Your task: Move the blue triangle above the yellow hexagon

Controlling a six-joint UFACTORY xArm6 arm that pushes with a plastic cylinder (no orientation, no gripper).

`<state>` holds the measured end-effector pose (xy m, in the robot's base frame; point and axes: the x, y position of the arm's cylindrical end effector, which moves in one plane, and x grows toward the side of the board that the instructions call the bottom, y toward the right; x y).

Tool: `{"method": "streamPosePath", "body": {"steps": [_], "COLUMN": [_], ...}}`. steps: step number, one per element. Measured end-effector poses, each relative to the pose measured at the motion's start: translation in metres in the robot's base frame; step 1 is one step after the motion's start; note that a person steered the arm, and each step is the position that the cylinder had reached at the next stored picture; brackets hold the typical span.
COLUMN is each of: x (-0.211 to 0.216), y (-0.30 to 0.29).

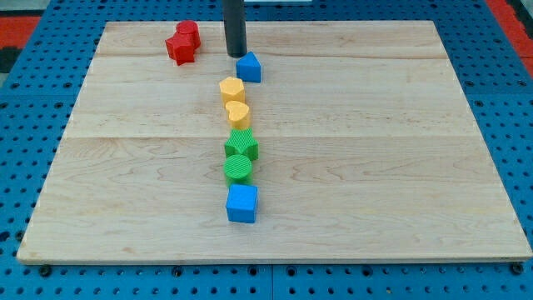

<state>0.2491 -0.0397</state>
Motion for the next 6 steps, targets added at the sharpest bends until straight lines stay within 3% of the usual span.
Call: {"method": "streamPosePath", "body": {"steps": [1, 3, 6], "x": [0.002, 0.065, 0.062], "y": [0.056, 0.041, 0.021]}}
